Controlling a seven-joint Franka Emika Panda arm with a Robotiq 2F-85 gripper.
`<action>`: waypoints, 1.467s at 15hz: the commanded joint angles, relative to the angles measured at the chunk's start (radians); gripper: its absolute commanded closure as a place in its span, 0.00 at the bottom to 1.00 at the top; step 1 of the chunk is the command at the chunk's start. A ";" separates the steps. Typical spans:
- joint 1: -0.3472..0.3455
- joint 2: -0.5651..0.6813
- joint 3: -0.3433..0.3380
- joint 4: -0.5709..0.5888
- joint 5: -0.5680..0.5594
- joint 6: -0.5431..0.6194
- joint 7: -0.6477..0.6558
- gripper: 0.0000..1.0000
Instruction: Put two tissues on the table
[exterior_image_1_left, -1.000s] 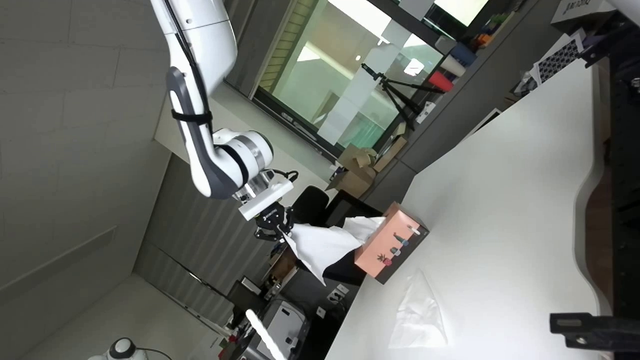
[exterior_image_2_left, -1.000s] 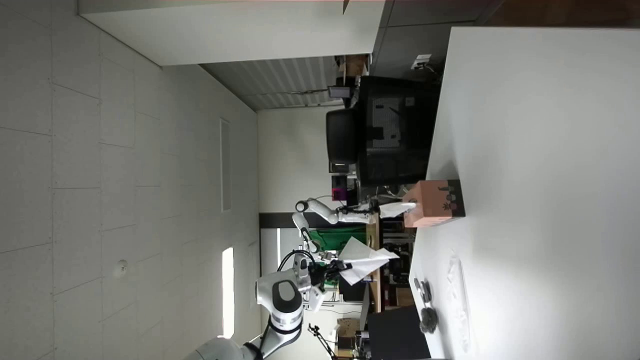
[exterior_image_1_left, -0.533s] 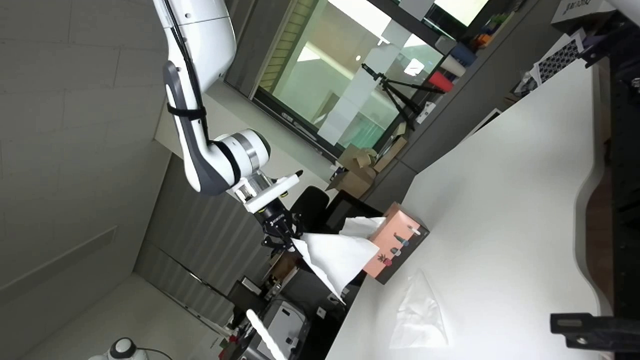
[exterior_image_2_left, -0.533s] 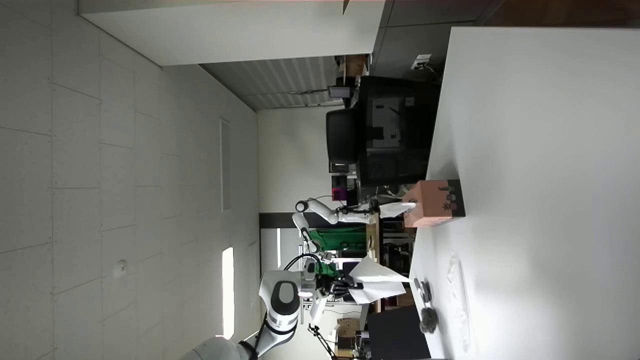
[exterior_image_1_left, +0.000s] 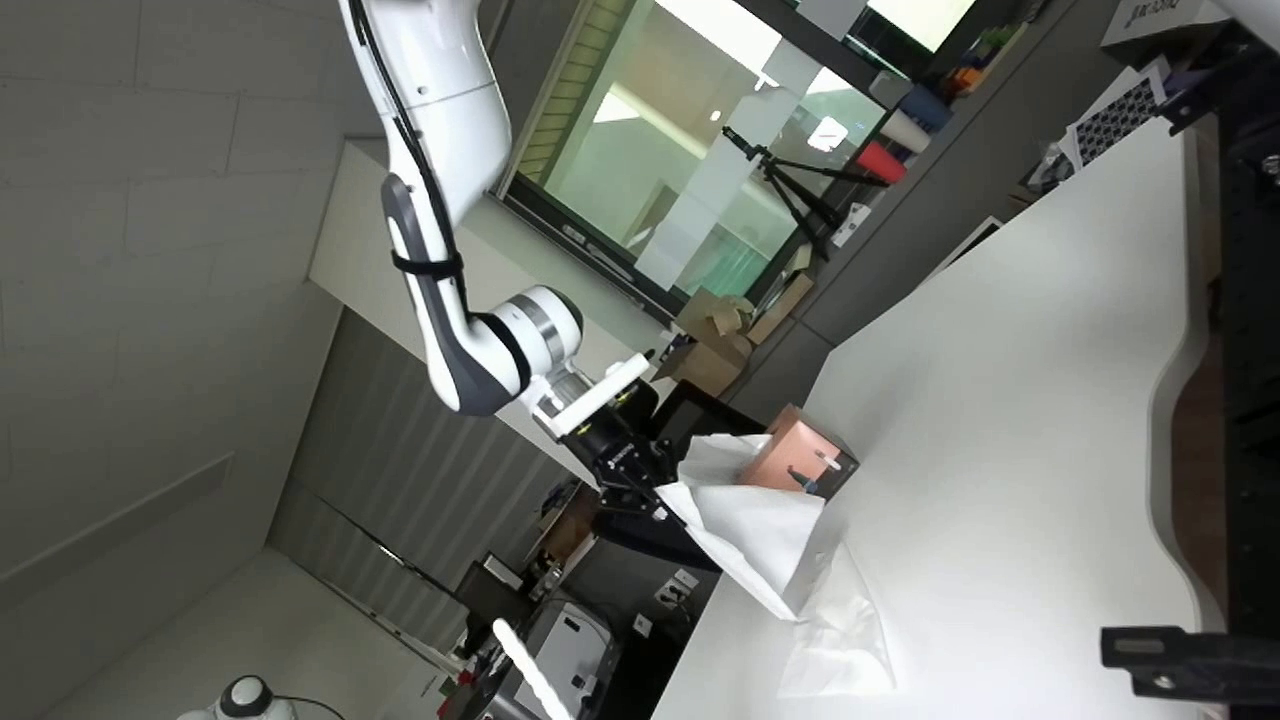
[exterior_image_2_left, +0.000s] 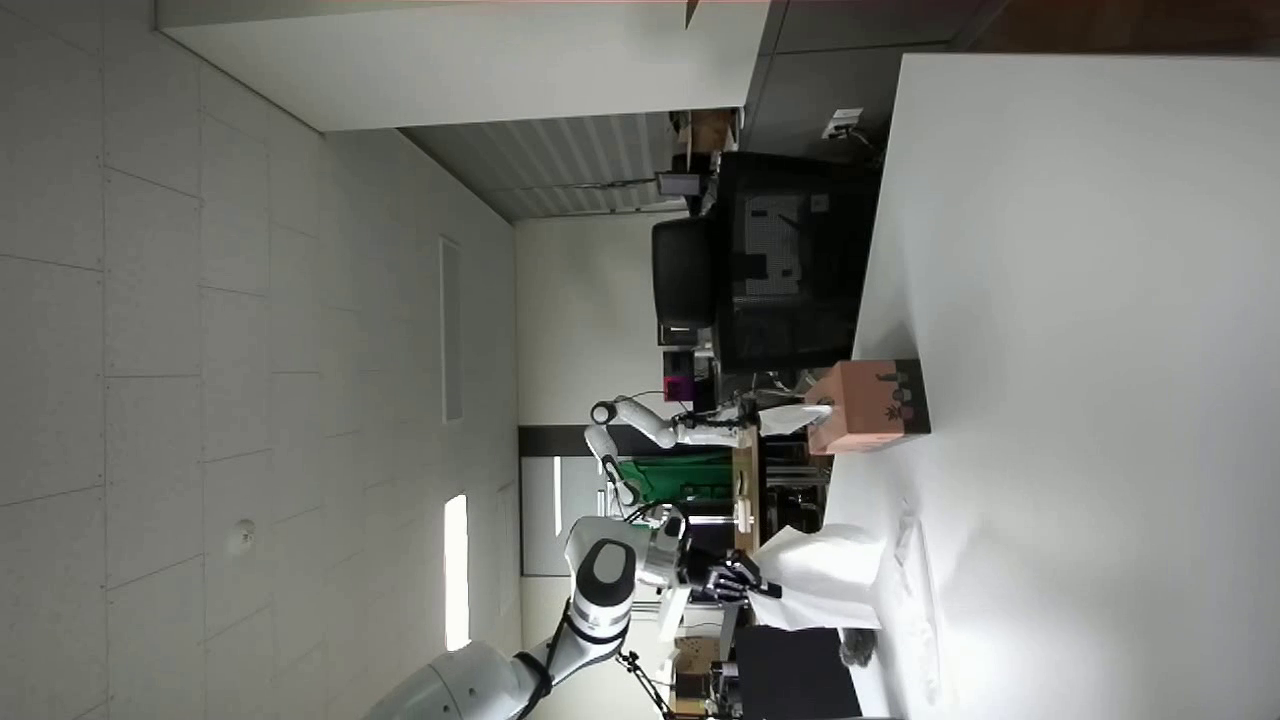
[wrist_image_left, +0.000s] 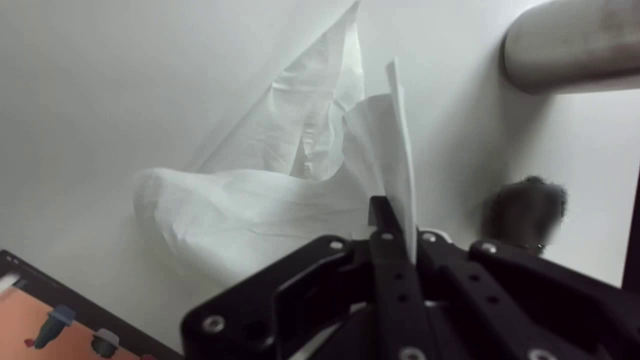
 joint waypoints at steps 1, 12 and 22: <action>-0.003 0.102 -0.018 0.115 -0.034 -0.134 0.009 1.00; 0.048 0.311 -0.048 0.350 -0.189 -0.452 0.022 1.00; 0.079 0.299 -0.017 0.339 -0.211 -0.225 -0.052 0.32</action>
